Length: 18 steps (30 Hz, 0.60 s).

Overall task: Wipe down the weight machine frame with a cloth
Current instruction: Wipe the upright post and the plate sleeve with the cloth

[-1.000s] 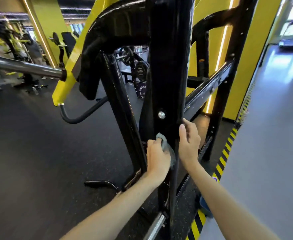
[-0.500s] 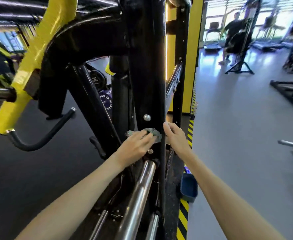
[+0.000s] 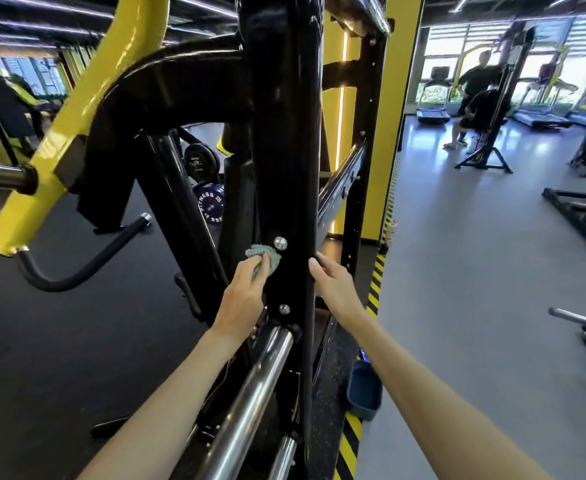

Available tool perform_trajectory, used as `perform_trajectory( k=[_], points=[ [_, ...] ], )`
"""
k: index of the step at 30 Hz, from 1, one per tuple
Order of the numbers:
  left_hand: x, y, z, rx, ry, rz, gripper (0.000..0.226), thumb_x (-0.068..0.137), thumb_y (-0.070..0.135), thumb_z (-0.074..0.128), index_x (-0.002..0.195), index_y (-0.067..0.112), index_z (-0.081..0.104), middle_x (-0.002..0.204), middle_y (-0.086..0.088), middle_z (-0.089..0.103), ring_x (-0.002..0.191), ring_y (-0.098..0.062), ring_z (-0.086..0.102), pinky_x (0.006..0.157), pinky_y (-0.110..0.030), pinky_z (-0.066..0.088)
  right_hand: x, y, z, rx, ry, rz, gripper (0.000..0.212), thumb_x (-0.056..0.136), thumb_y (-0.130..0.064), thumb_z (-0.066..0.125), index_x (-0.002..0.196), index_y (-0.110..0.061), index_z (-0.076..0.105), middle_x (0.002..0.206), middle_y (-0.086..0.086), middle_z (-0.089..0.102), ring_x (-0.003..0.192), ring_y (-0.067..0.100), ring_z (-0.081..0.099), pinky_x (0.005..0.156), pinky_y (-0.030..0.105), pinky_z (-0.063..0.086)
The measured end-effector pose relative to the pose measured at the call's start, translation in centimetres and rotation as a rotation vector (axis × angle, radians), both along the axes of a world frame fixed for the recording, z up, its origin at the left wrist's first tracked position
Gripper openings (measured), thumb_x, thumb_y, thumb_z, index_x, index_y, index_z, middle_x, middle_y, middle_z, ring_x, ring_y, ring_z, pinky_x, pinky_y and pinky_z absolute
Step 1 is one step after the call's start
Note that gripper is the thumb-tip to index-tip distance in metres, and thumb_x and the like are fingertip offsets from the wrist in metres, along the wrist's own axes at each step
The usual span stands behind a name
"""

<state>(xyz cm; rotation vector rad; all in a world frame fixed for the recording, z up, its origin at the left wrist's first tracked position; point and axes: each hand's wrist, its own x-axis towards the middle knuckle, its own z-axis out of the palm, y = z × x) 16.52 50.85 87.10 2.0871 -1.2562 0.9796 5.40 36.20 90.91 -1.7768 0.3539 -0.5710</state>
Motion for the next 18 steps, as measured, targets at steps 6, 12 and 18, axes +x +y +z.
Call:
perform_trajectory(
  k=[6, 12, 18],
  points=[
    [-2.6, -0.9, -1.9, -0.185, 0.823, 0.041, 0.022, 0.101, 0.023, 0.046, 0.115, 0.008, 0.055, 0.114, -0.017, 0.052, 0.090, -0.012, 0.055, 0.086, -0.030, 0.050, 0.9, 0.9, -0.1, -0.011, -0.045, -0.081, 0.028, 0.099, -0.030, 0.050, 0.124, -0.021, 0.058, 0.108, -0.012, 0.065, 0.100, -0.001, 0.062, 0.074, 0.005, 0.047],
    [-1.2, -1.7, 7.4, -0.407, 0.807, -0.113, 0.049, 0.095, -0.007, 0.041, 0.141, 0.010, 0.042, 0.118, 0.000, 0.043, 0.098, 0.005, 0.048, 0.086, 0.003, 0.033, 2.9, 4.1, 0.8, 0.035, -0.188, -0.307, 0.042, 0.102, -0.038, 0.038, 0.142, -0.023, 0.039, 0.134, -0.014, 0.046, 0.126, 0.002, 0.040, 0.110, 0.023, 0.033],
    [-0.4, 0.8, 5.5, -0.192, 1.033, -0.361, 0.042, 0.098, 0.004, 0.048, 0.126, 0.034, 0.052, 0.096, 0.013, 0.067, 0.093, -0.008, 0.066, 0.079, -0.021, 0.051, 5.5, 5.8, 0.8, -0.037, -0.270, -0.606, 0.050, 0.096, -0.049, 0.037, 0.135, -0.020, 0.047, 0.127, -0.006, 0.053, 0.123, 0.014, 0.044, 0.107, 0.040, 0.037]
  ],
)
